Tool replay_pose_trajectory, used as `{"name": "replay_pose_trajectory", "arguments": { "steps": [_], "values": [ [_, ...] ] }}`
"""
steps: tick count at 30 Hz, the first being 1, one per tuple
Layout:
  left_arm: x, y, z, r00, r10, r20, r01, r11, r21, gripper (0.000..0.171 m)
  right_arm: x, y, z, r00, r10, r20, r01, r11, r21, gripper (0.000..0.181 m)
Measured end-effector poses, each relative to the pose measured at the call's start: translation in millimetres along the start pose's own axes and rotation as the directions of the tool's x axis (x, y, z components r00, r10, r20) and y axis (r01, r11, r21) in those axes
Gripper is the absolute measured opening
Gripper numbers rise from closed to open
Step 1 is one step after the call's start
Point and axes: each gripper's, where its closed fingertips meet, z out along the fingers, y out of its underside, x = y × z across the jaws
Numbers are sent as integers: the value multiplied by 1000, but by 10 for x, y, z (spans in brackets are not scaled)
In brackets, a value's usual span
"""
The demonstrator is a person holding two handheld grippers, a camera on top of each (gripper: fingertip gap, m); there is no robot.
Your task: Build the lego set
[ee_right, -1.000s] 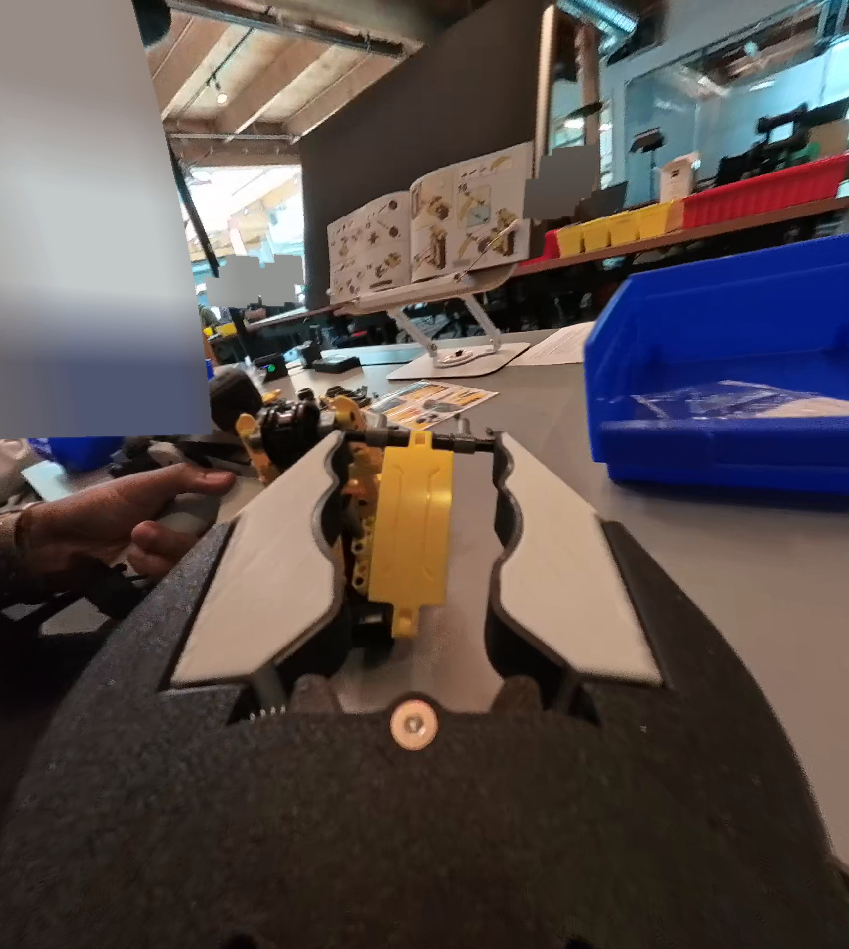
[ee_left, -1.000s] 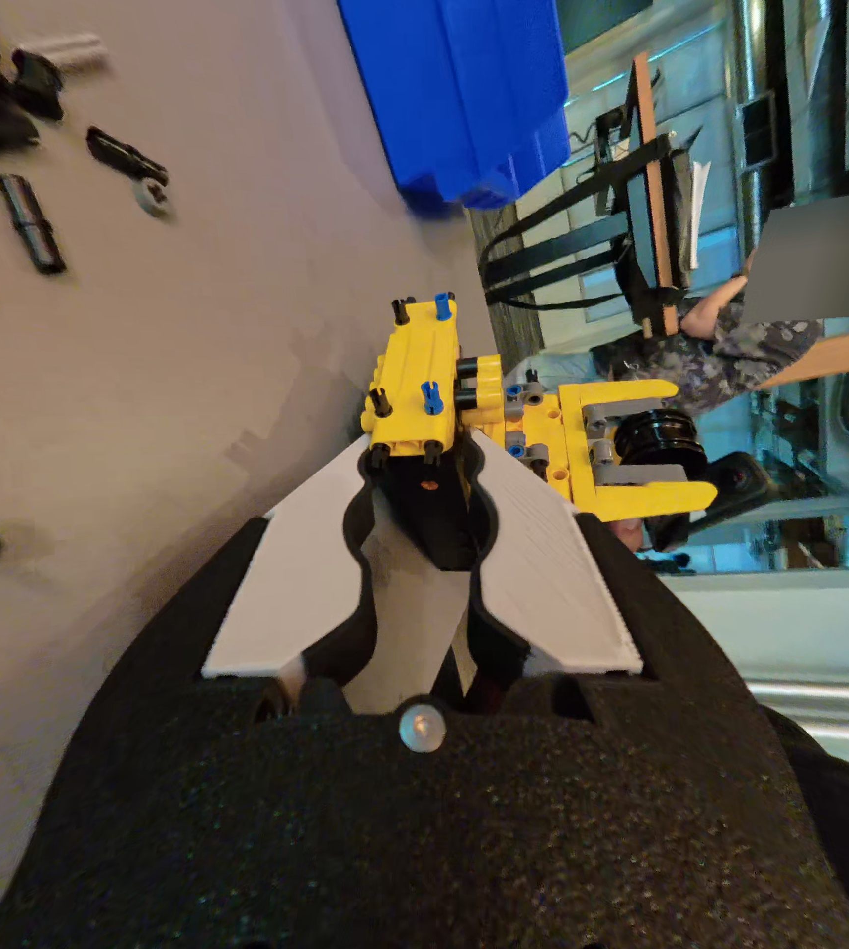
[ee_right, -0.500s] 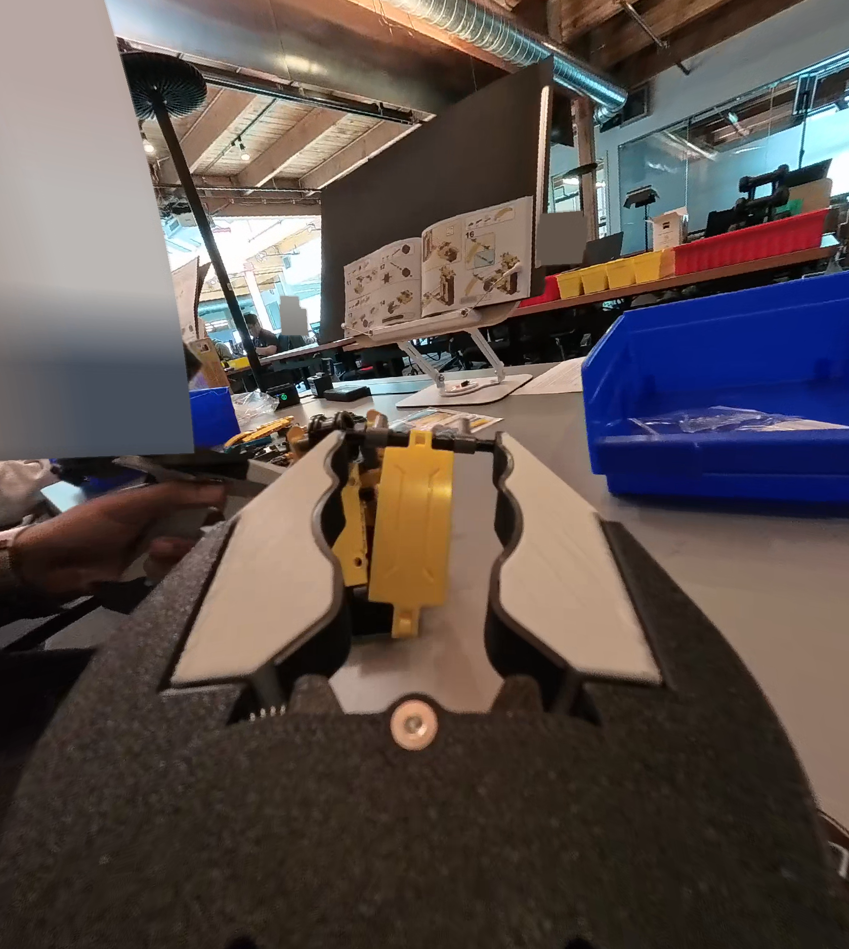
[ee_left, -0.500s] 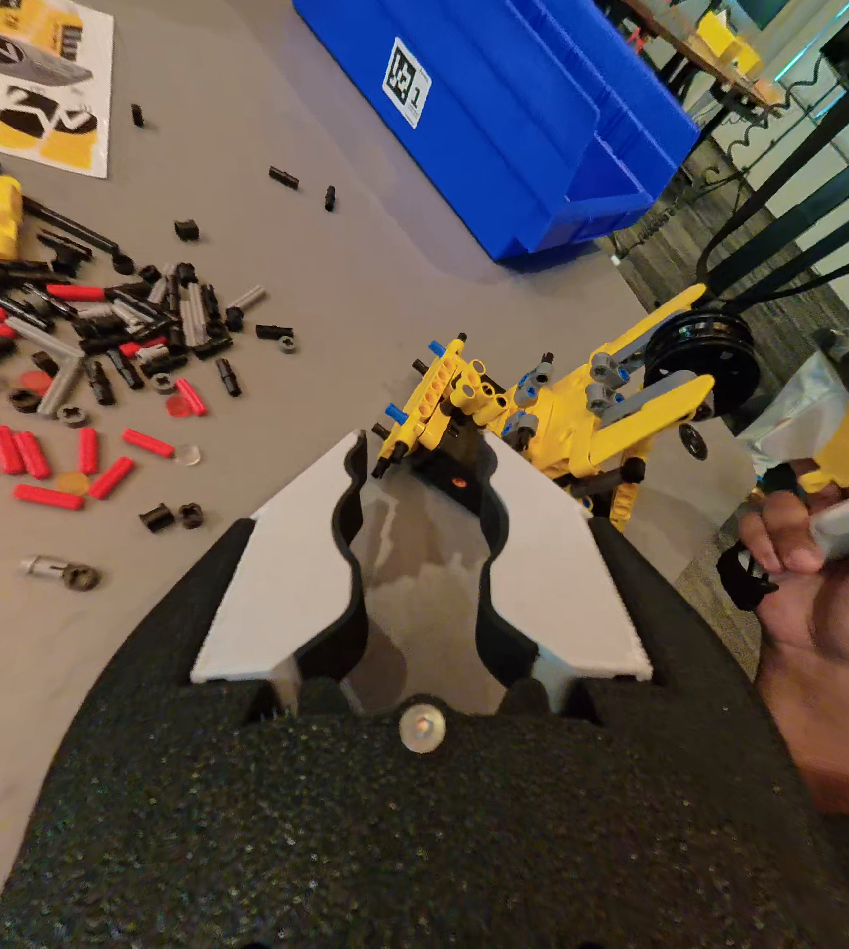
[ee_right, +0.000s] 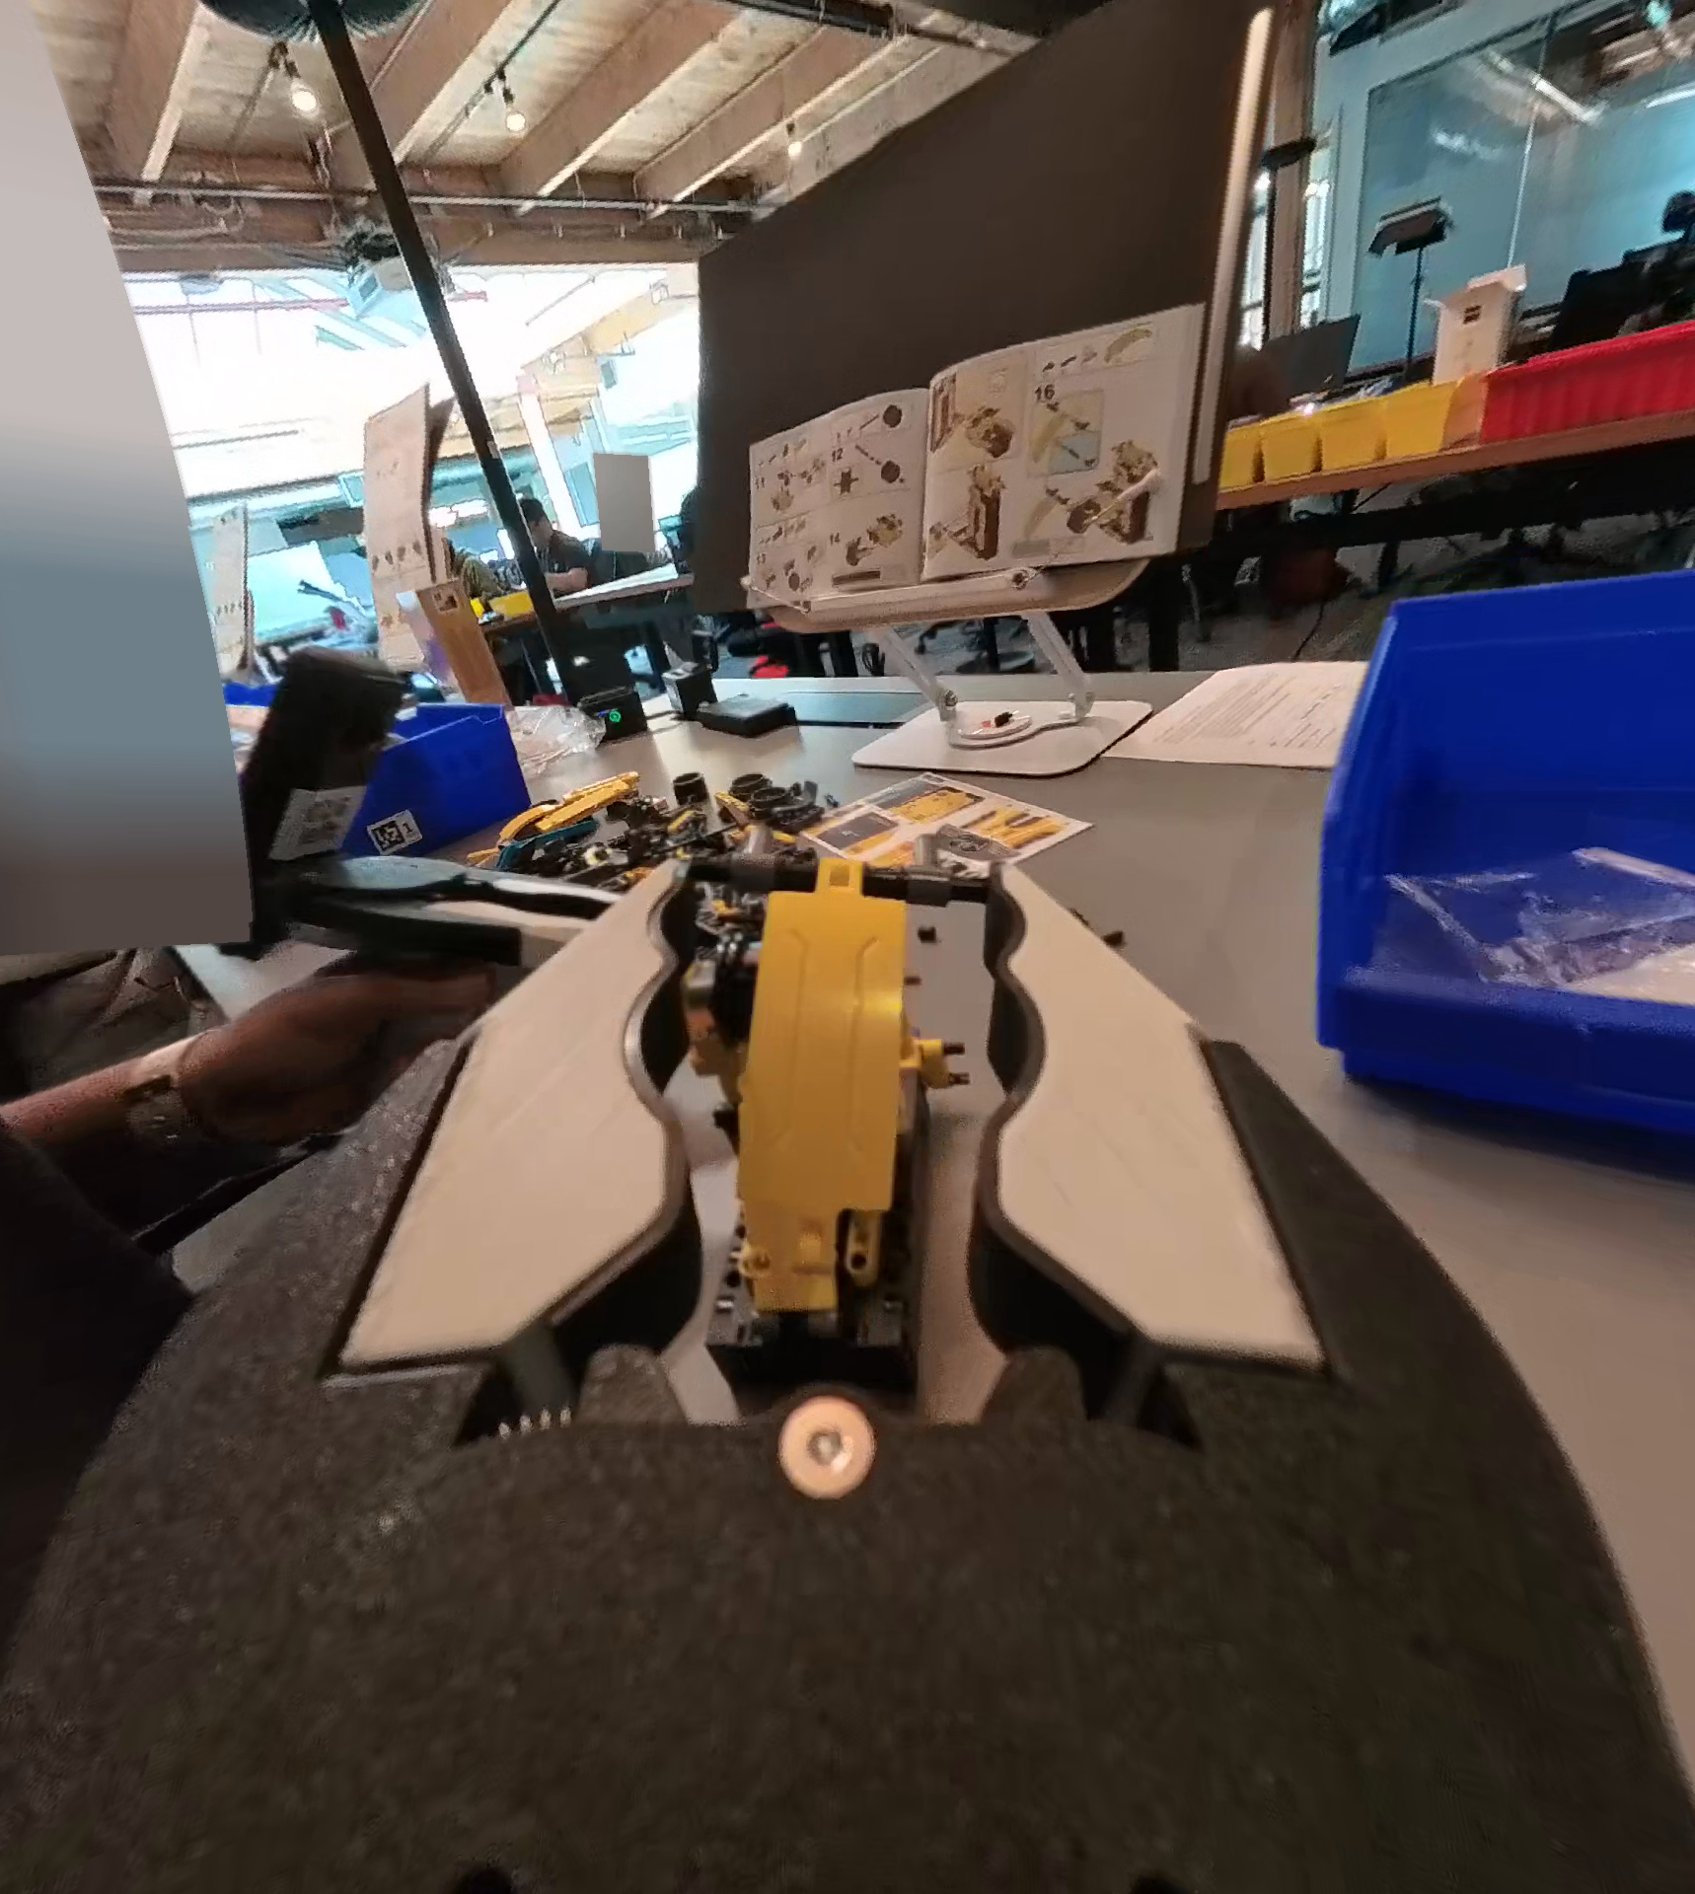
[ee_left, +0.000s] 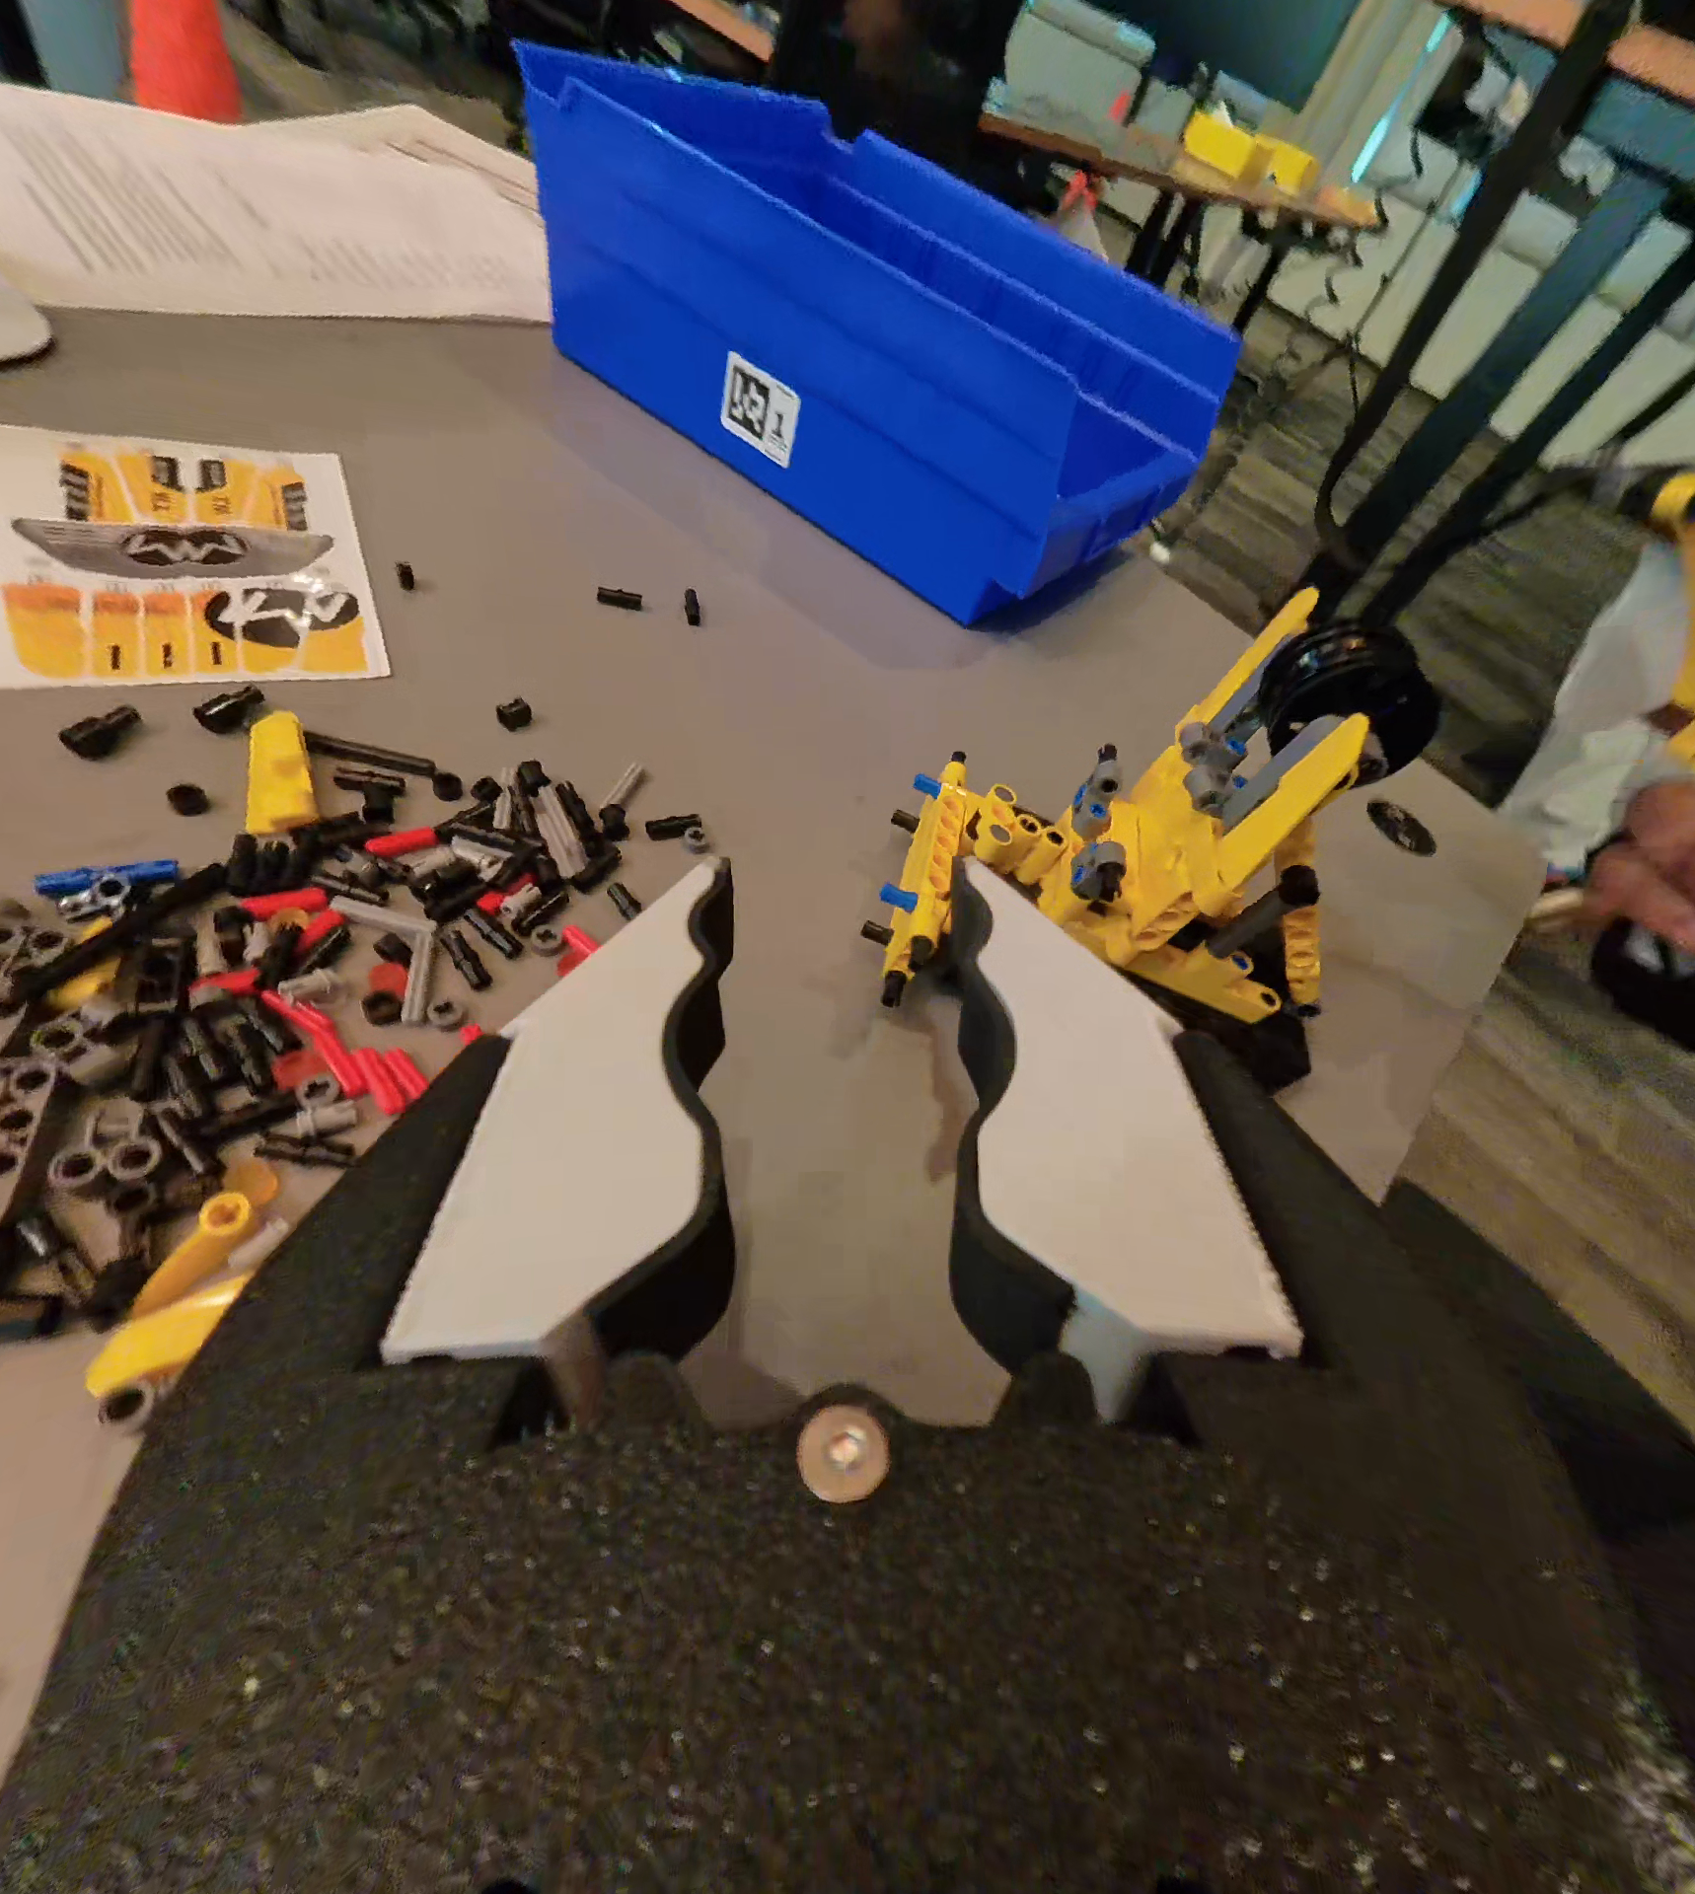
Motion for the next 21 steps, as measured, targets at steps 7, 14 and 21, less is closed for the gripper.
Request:
{"name": "replay_pose_trajectory", "arguments": {
  "steps": [7, 14, 21],
  "values": [
    [297, 41, 233, 948, 118, -297, -151, 984, -93, 42, -284, -285, 439, 1000, -23, 16, 25, 989, -143, 56],
    [190, 179, 364, 963, 145, -229, -190, 964, -185, 42, -481, -2, 1028, 999, -47, 24, 52, 834, -549, 56],
    [149, 405, 376, 944, -200, -261, 94, 925, -367, 36, -343, 353, 1230, 995, -88, -51, 6, 552, -834, 56]
  ]
}}
